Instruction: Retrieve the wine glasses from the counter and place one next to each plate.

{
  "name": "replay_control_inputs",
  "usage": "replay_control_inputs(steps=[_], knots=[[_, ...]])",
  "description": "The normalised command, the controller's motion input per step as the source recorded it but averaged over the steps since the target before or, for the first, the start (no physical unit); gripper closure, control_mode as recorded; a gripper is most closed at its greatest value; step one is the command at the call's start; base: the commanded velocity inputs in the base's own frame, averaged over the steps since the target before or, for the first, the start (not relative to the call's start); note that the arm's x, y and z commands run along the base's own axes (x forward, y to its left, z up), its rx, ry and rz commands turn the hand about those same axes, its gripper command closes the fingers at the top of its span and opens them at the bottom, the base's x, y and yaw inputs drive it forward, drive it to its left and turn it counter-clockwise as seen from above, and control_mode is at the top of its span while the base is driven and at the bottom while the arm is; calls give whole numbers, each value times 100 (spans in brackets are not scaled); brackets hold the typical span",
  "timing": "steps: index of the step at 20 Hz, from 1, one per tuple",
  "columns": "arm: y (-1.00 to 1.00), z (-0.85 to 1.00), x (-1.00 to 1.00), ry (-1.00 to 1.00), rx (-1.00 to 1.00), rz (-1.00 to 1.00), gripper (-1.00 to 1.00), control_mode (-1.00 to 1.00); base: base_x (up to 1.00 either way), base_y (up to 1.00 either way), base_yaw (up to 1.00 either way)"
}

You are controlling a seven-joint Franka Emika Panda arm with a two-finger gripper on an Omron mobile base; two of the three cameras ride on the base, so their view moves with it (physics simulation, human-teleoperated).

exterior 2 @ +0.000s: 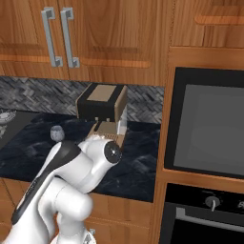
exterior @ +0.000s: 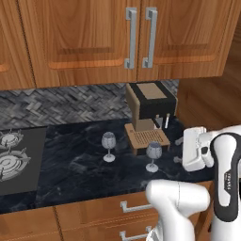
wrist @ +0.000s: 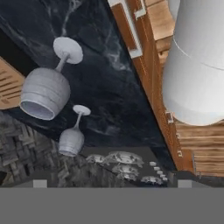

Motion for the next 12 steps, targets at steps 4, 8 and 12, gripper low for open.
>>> replay_control_inputs(steps=[4,8,12], knots=[[0,-34,1,2,20,0,-100,-100,0,0,0],[-12,-23,10,9,20,0,-100,-100,0,0,0],[-2,-30,27,17,15,0,-100,-100,0,0,0]])
